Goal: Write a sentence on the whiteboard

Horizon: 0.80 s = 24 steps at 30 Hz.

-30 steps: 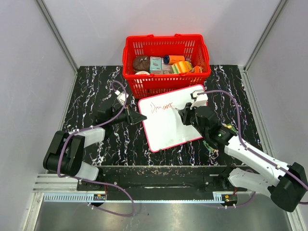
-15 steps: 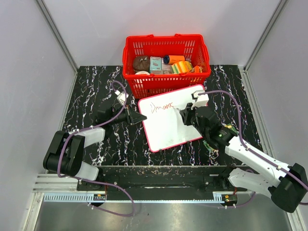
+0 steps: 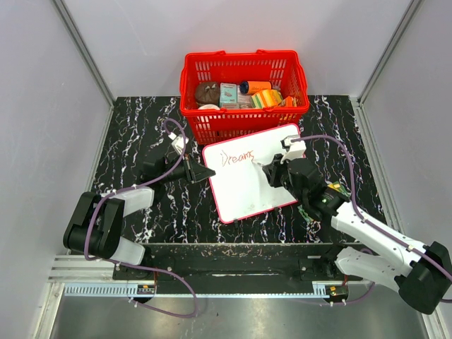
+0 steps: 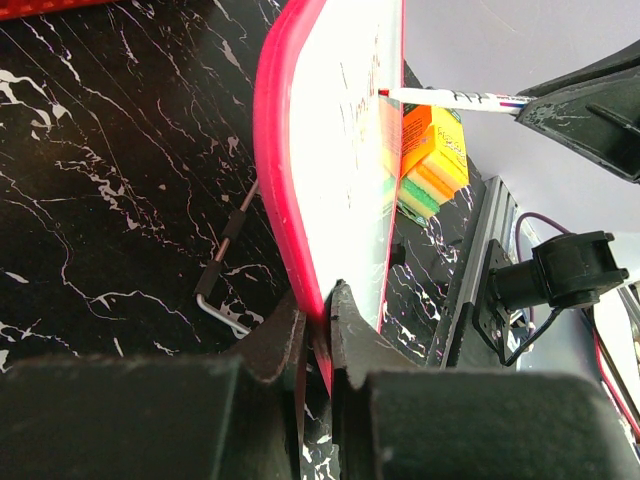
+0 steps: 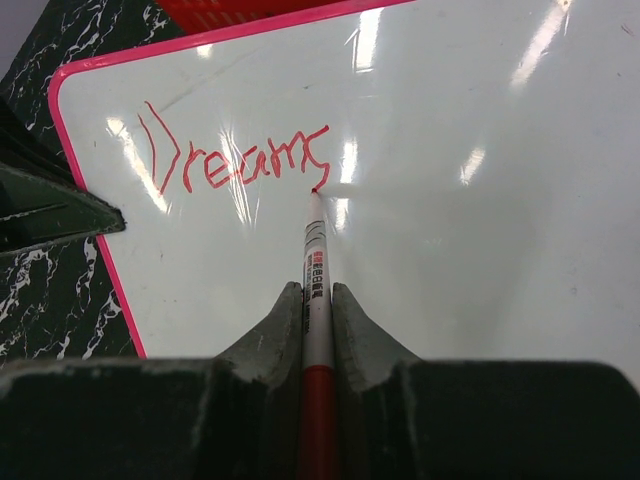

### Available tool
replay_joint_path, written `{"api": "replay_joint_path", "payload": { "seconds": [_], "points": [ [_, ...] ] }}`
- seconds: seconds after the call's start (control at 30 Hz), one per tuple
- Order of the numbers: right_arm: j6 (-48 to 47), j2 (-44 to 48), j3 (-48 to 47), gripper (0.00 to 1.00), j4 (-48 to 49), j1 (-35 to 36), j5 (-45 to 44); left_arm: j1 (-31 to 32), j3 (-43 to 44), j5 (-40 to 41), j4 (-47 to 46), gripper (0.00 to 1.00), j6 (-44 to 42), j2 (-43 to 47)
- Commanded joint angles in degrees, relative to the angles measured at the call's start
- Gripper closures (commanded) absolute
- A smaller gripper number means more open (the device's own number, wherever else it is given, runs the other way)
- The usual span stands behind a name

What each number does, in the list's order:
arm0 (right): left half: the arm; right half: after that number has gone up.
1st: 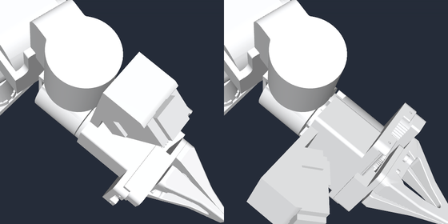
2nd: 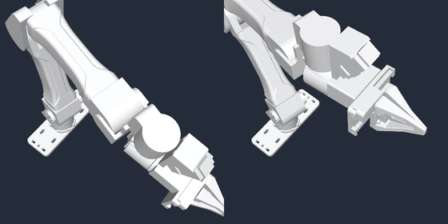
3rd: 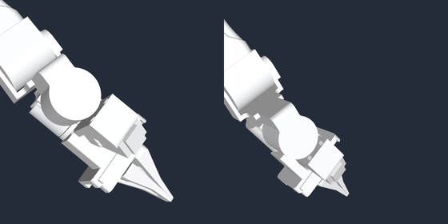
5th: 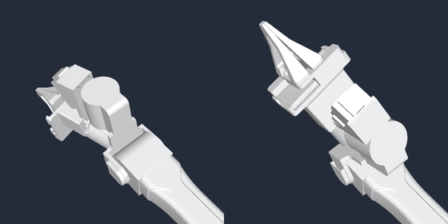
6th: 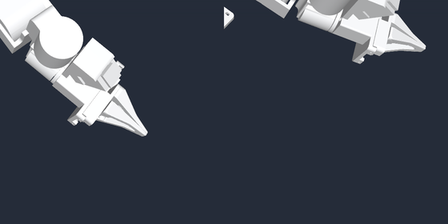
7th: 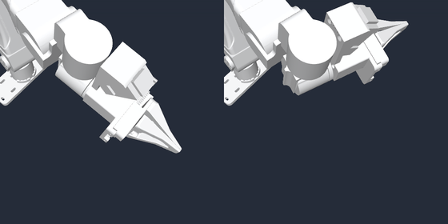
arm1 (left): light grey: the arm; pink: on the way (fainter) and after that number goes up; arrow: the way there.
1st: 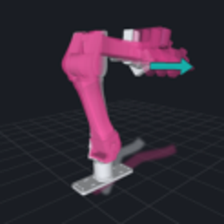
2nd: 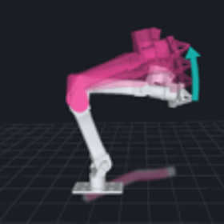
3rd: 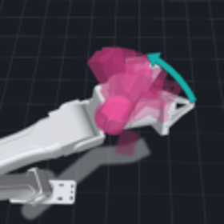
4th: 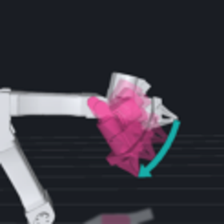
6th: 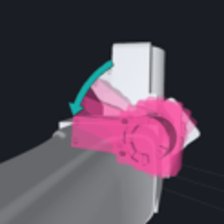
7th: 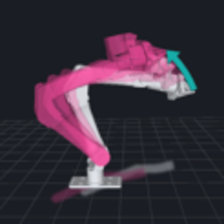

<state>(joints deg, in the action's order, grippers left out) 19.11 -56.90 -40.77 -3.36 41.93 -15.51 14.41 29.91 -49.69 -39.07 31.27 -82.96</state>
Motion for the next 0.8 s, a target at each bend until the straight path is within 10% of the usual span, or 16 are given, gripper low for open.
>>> {"api": "replay_joint_path", "payload": {
  "seconds": [0.0, 0.77],
  "points": [
    [1.2, -0.2, 0.6, 1.00, -1.0, -0.4, 2.3, 1.4, 0.7, 1.4, 0.3, 1.00, -9.6, 0.3],
    [0.2, 11.6, -0.4, 1.00, 0.5, -0.5, 2.4, 1.5, 0.3, 2.0, 0.8, 1.00, -10.2, 1.2]
  ]
}}
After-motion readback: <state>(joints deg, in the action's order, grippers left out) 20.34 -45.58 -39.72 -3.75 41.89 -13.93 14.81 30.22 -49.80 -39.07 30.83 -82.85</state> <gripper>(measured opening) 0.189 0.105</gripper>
